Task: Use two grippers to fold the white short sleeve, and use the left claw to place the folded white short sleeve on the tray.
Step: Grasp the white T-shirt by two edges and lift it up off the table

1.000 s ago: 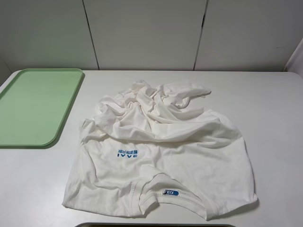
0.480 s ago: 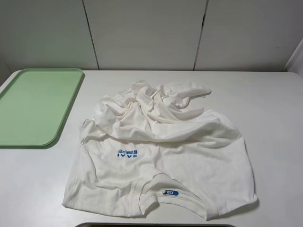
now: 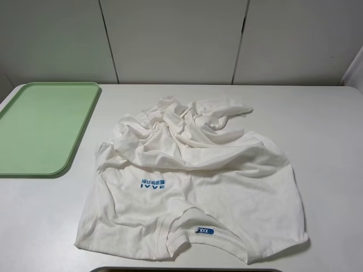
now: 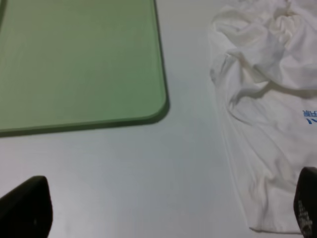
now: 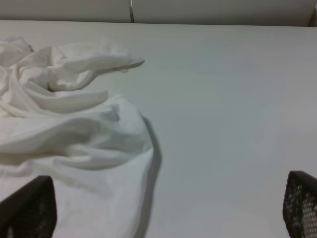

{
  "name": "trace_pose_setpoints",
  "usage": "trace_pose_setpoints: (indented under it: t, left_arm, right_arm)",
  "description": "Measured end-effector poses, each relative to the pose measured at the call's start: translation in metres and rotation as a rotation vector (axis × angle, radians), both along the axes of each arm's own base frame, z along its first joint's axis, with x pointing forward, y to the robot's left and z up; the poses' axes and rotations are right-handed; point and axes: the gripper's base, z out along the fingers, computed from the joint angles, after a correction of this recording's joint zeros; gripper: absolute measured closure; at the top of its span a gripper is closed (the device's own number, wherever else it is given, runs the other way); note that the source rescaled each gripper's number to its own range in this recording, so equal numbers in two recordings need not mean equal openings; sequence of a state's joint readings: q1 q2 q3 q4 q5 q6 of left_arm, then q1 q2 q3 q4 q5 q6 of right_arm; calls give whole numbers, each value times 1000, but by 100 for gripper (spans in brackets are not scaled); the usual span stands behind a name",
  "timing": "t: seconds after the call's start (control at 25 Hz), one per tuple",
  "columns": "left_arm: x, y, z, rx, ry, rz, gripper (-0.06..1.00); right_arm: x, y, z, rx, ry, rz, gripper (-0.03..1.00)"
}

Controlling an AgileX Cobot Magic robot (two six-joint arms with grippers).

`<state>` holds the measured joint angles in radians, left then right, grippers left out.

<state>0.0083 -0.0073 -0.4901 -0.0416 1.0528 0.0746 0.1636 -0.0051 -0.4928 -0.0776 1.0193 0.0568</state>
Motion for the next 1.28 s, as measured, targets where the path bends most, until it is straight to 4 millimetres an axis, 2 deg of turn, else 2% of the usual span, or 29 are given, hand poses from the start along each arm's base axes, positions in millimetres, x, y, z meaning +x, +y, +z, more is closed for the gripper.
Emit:
trace_pose_setpoints:
  t: [1.04, 1.28]
  left_arm:
    - [-1, 1, 0, 0, 2, -128, -3]
    - [0, 1, 0, -5, 5, -125, 1]
  right_arm:
    - [0, -2, 0, -24, -7, -12, -3]
    - [3, 4, 0, -33, 13, 53, -3]
